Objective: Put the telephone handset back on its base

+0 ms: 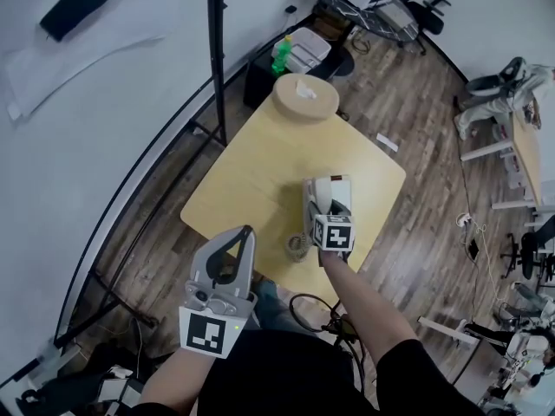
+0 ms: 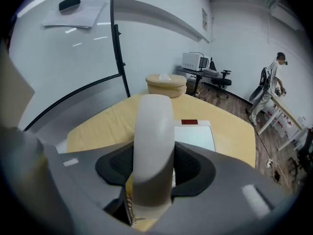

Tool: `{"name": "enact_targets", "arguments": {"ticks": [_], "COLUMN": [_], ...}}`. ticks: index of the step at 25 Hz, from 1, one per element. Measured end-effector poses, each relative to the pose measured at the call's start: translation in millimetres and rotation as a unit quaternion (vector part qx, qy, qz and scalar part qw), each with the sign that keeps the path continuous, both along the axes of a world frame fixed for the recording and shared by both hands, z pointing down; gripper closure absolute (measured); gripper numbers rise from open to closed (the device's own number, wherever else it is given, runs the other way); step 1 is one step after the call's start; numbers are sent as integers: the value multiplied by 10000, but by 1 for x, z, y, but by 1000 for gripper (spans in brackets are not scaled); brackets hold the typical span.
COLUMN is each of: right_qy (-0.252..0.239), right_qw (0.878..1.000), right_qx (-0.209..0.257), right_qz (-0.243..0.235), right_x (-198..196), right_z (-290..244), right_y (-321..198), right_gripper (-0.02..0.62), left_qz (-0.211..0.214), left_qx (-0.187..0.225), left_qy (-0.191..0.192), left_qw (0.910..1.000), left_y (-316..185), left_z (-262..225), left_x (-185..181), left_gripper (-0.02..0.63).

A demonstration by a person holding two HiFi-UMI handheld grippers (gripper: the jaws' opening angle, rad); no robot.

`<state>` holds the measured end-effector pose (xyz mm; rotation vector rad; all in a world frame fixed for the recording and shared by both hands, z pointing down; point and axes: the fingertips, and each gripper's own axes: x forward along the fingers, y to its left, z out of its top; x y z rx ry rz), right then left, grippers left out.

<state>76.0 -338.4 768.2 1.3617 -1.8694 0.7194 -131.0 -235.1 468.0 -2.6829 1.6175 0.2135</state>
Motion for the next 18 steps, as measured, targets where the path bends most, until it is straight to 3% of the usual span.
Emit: {"name": "enact_targets", "arguments": {"ticks": [10, 18], "right_qy": [299, 481], "right_qw": [9979, 9974], "right_qx": [-542, -517], "right_qz": [195, 148], "right_x": [-1, -4], "right_z": [29, 35], "right_y": [6, 5], "right_gripper": [371, 365], "left_qz": [30, 37], "left_qx": [-104, -189], "left_qy": [2, 46], "left_qw": [9999, 9998], "left_y": [0, 4], "left_z": [8, 15], "left_x": [1, 3], "left_gripper": [606, 606]}}
